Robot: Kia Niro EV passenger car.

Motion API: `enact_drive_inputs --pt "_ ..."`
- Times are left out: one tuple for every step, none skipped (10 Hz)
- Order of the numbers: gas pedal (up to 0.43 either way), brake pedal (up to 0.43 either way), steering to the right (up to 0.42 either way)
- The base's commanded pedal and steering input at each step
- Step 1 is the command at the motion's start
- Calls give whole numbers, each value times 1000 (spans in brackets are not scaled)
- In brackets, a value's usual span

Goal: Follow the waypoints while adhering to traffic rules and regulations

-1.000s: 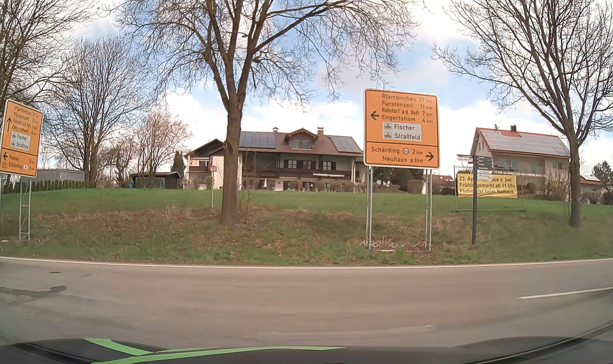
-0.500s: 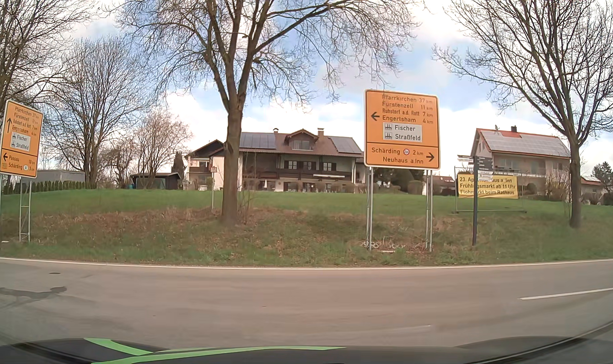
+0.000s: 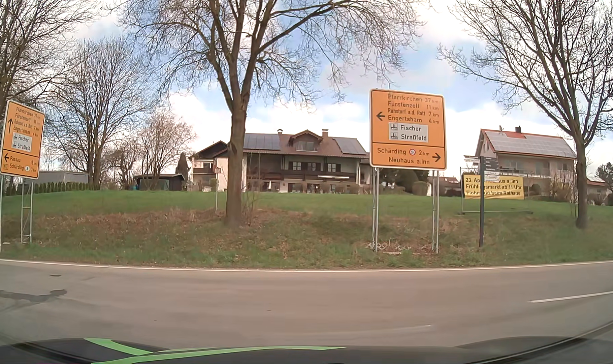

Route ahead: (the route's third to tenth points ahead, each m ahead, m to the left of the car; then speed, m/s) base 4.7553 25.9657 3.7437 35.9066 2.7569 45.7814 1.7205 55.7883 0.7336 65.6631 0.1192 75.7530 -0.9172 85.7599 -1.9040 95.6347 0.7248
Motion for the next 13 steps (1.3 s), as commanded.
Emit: enact_drive_inputs --pt "220 0 -395" --pt "240 0 -427" --pt "248 0 -469" --pt "260 0 -507" --pt "268 0 -535" --pt "268 0 -556" --pt "268 0 -568" --pt "280 0 -573" --pt "280 0 -573" --pt "280 0 -573" --pt "280 0 -574" --pt "287 0 -577" --pt "287 0 -583"
